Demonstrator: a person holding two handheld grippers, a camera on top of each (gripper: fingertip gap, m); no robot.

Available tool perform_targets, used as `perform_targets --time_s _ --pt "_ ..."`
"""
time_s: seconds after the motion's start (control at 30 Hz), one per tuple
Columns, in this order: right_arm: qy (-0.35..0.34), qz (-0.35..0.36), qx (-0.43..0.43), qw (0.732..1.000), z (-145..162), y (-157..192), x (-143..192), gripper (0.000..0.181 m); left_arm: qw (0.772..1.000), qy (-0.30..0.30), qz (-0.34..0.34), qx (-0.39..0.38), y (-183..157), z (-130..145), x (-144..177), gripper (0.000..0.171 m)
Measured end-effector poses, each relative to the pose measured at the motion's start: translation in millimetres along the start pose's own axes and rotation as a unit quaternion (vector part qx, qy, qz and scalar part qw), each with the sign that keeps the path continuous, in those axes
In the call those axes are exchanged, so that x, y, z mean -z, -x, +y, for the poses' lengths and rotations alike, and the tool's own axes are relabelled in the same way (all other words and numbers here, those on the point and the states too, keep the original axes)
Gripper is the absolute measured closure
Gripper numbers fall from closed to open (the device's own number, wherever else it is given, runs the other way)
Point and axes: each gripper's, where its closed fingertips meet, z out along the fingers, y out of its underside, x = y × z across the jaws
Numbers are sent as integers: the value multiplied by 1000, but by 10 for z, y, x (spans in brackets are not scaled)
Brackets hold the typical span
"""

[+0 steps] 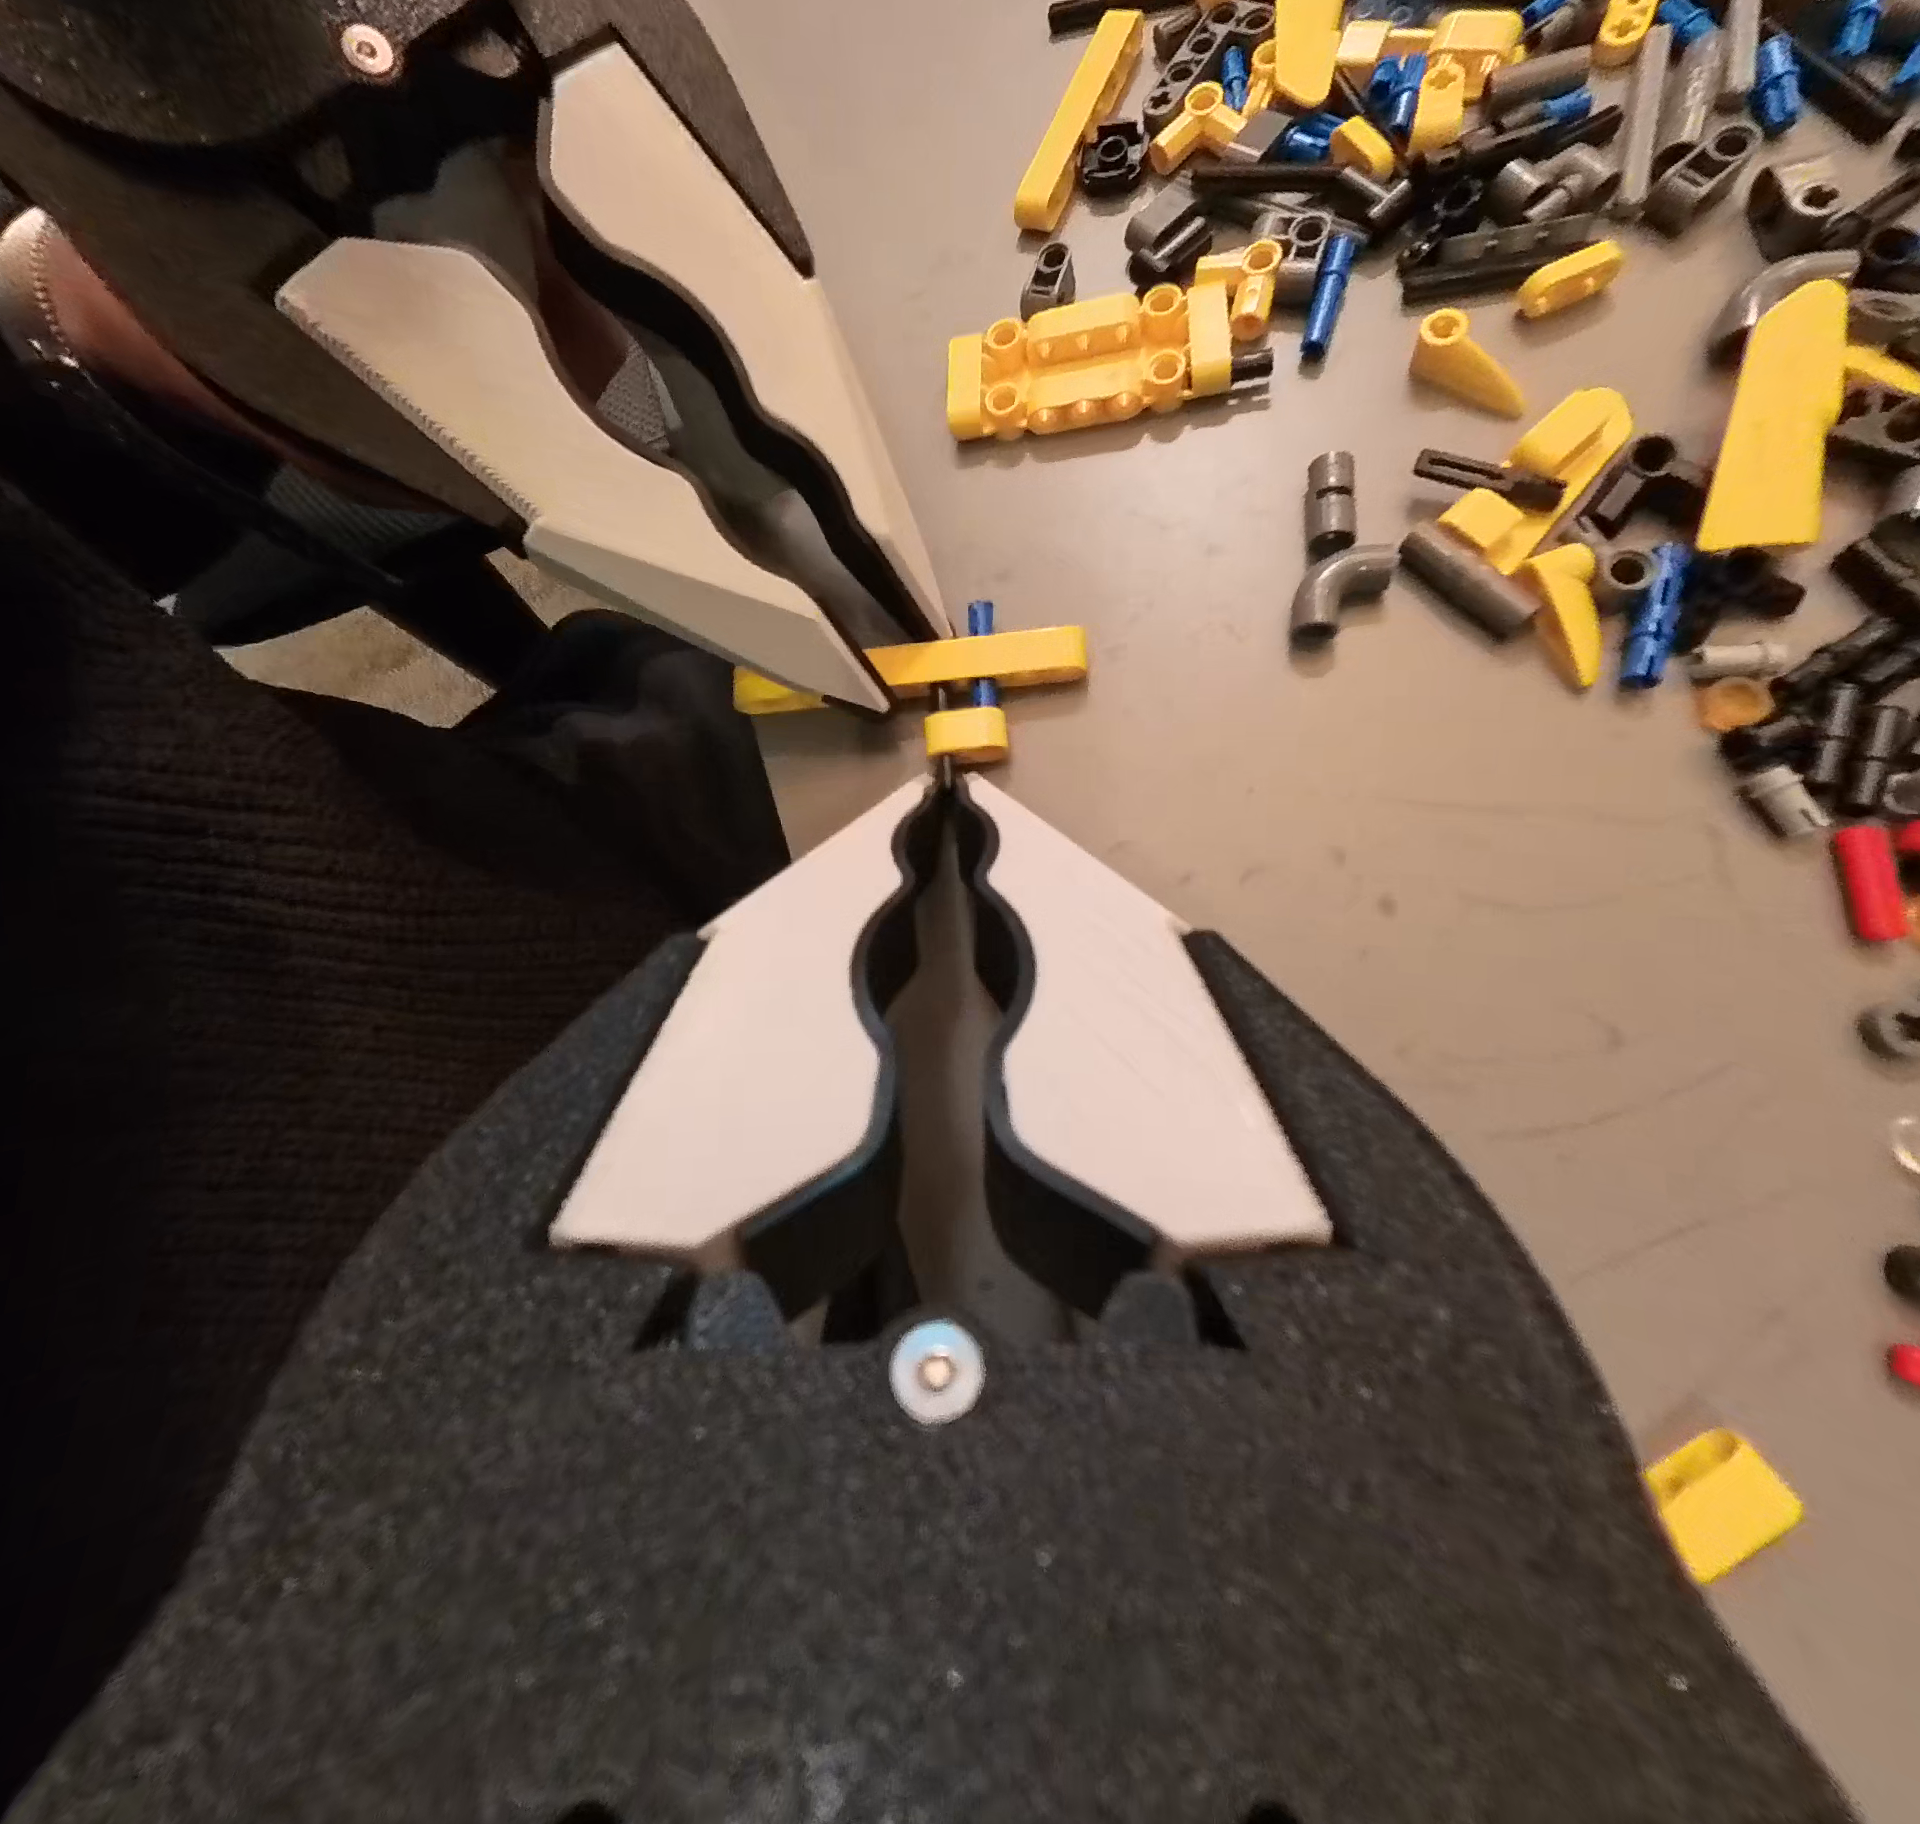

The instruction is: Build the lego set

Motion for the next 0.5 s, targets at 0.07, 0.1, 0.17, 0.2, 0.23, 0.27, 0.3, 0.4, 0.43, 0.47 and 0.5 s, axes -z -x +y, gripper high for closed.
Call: perform_targets --time_s 0.07,0.1,0.17,0.2,0.23,0.27,0.3,0.4,0.43,0.47,0.5 --pt "14 12 26 999 1 0 -3 179 999 -5 16 30 -2 -14 8 159" --pt "23 25 45 998 1 -3 -6 179 999 -7 25 46 -1 -20 12 159" --pt "35 51 77 995 -4 -7 -13 180 997 -6 36 73 10 -23 21 160" --pt "36 60 86 994 -5 -8 -16 180 996 -6 38 77 11 -23 23 160" --pt "35 66 90 993 -6 -8 -15 180 996 -6 37 76 11 -22 22 160" --pt "32 69 92 993 -5 -7 -13 180 997 -3 34 70 10 -18 19 160" --pt "27 70 95 993 -5 -7 -12 180 998 1 28 63 9 -10 13 160" --pt "16 65 97 993 -6 -6 -12 180 999 11 9 43 14 8 -3 160" --pt "13 64 93 993 -8 -6 -11 180 999 11 7 42 15 9 -4 160" --pt "9 64 91 994 -9 -6 -12 180 999 9 9 44 16 6 -2 160" --pt "6 64 90 994 -9 -3 -12 180 999 7 13 47 14 1 1 160"
